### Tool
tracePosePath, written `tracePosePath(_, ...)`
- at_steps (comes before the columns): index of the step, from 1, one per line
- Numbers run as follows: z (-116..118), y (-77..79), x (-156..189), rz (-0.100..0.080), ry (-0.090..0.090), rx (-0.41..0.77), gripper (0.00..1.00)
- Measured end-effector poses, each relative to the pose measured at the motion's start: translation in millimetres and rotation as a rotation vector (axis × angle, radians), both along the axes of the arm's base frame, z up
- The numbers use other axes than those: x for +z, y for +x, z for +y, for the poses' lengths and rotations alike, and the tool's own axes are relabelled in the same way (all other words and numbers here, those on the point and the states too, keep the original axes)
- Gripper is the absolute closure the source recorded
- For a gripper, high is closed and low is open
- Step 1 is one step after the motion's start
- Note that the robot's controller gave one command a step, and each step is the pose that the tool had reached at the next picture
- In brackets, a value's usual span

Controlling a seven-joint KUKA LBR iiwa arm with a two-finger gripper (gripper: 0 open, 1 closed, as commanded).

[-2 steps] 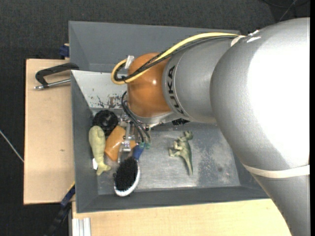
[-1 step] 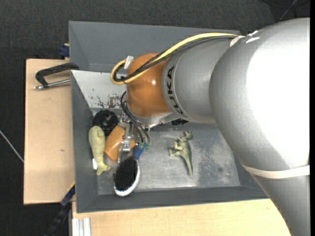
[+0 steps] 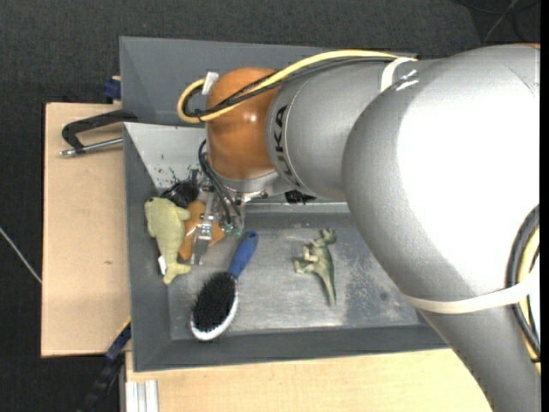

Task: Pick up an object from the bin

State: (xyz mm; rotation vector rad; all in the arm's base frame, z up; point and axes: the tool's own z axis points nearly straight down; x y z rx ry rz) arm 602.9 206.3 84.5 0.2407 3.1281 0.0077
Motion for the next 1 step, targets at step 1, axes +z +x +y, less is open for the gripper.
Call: tracePosePath(1, 3.9, -7.1, 171.3, -0.010, 0.002, 0.015, 1.00)
